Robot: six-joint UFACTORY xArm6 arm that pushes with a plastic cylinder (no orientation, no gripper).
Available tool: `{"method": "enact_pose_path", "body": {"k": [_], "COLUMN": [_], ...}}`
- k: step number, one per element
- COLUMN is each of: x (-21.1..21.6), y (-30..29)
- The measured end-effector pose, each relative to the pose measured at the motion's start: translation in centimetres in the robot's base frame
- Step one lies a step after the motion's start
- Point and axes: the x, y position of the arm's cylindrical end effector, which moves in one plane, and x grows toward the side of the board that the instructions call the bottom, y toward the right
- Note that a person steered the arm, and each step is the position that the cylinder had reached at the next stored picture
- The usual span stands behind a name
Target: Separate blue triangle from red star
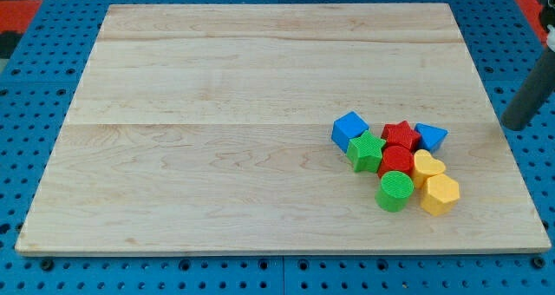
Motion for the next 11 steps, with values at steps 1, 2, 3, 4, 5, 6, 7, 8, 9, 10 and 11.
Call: {"method": "enact_pose_path", "body": {"k": [1, 2, 3, 4, 5, 6, 7, 8, 9, 10, 11], "x": [3.4, 7.6, 7.6, 4.9, 3.0, 1.1, -1.7, -4.0, -5.0, -5.9, -7.5], "y": [0.0, 0.0, -4.4, -9.1, -11.8, -14.4, -14.6, -12.9, -13.9, -15.4, -15.4]}}
